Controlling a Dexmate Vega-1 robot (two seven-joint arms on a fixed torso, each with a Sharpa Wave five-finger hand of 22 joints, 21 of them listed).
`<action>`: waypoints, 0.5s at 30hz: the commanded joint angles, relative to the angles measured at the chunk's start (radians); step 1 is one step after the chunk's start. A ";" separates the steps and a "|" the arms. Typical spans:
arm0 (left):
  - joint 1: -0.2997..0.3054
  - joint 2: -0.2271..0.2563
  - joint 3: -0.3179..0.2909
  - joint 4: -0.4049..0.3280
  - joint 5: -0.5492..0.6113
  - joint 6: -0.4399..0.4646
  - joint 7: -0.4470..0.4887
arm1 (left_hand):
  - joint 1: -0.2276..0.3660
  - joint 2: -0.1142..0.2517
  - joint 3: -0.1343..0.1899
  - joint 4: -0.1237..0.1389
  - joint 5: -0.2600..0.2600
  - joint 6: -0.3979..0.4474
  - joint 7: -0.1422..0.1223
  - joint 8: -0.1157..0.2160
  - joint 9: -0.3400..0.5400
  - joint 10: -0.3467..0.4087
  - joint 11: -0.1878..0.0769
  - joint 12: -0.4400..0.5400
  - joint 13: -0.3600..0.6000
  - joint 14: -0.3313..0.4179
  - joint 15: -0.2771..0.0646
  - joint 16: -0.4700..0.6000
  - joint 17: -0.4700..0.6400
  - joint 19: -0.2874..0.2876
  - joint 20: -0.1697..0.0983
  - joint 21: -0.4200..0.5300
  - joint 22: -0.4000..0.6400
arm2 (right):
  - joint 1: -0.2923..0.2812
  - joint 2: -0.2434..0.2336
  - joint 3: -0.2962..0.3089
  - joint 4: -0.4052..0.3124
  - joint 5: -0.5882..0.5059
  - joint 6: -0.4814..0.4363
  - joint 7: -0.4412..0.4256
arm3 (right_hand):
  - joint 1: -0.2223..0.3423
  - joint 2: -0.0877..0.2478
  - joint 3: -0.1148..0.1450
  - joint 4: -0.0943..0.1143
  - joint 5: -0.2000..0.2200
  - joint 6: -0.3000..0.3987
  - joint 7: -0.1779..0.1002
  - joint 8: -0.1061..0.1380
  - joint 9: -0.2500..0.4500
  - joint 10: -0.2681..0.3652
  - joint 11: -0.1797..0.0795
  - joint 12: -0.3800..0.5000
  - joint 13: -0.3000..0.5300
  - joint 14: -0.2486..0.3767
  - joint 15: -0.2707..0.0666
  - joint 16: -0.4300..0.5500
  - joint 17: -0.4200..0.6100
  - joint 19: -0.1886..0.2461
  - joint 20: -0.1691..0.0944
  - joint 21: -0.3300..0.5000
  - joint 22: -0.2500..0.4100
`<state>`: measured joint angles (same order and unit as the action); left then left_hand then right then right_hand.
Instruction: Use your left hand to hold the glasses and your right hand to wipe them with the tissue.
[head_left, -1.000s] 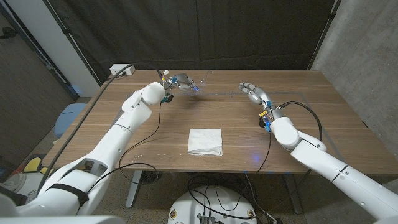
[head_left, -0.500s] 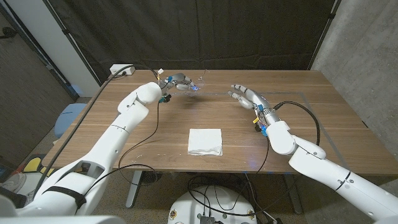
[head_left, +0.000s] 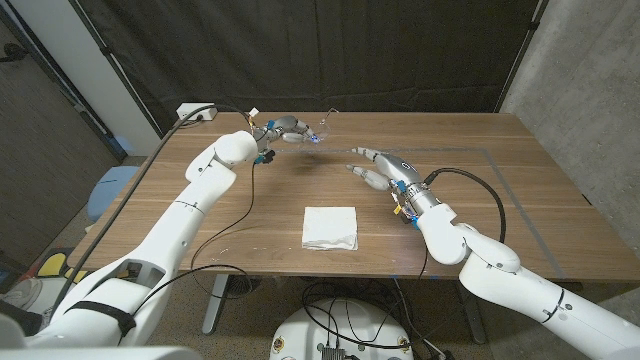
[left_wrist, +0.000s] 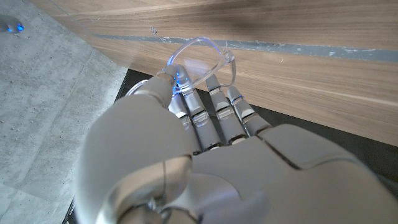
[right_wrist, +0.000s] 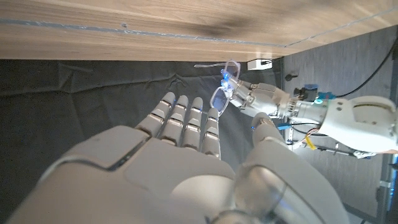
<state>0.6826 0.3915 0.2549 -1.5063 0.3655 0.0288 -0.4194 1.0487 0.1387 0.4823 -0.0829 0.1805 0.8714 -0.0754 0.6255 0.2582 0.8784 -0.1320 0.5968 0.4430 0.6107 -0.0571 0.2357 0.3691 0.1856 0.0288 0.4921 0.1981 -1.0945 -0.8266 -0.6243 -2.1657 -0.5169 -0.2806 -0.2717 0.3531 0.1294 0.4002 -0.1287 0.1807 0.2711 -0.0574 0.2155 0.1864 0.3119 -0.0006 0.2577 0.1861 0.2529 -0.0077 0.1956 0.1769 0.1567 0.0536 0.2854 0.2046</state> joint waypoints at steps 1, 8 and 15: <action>-0.009 0.008 -0.006 0.006 -0.068 0.005 -0.027 | 0.007 0.005 0.008 0.001 -0.004 0.062 0.064 0.009 0.005 0.002 0.005 0.008 0.002 0.007 -0.143 -0.004 0.006 0.004 0.005 0.008 0.004 | -0.002 0.015 -0.058 -0.052 -0.175 -0.049 0.101 | 0.013 0.002 0.004 -0.006 0.000 -0.013 -0.001 -0.005 0.003 -0.007 -0.004 -0.009 0.002 -0.007 -0.005 -0.004 0.003 0.000 -0.003 0.001 0.002; -0.015 0.008 -0.010 0.015 -0.104 0.014 -0.046 | 0.008 0.006 0.012 -0.001 -0.004 0.058 0.065 0.010 0.009 -0.002 0.010 0.011 0.002 0.006 -0.139 -0.006 0.010 0.005 0.008 0.010 0.005 | 0.007 0.035 -0.090 -0.054 -0.247 -0.045 0.171 | 0.016 0.002 0.001 -0.006 -0.001 -0.021 -0.002 -0.009 0.003 -0.023 -0.009 -0.018 0.002 -0.019 -0.008 -0.007 0.005 -0.005 -0.004 -0.001 0.002; -0.024 0.007 -0.010 0.030 -0.127 0.010 -0.055 | 0.007 0.005 0.014 -0.001 -0.005 0.056 0.065 0.012 0.012 -0.006 0.012 0.015 0.003 0.006 -0.137 -0.007 0.015 0.005 0.009 0.012 0.005 | 0.012 0.056 -0.125 -0.061 -0.311 -0.066 0.276 | 0.020 0.001 -0.004 -0.006 -0.003 -0.073 -0.006 -0.027 0.004 -0.061 -0.013 -0.036 0.003 -0.044 -0.005 -0.012 0.008 -0.016 -0.004 -0.007 0.002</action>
<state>0.6702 0.3975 0.2469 -1.4940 0.2813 0.0389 -0.4555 1.0528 0.1426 0.4864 -0.0870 0.1802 0.8718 -0.0726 0.6327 0.2671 0.8741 -0.1287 0.6069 0.4432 0.6107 -0.0570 0.2298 0.3784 0.1891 0.0323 0.4994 0.1981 -1.0902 -0.7974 -0.7005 -2.2097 -0.7198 -0.3190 -0.1273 0.3570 0.1333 0.3972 -0.1313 0.1807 0.2184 -0.0625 0.1986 0.1888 0.2679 -0.0106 0.2303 0.1863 0.2228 -0.0140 0.1880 0.1794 0.1504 0.0485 0.2841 0.2047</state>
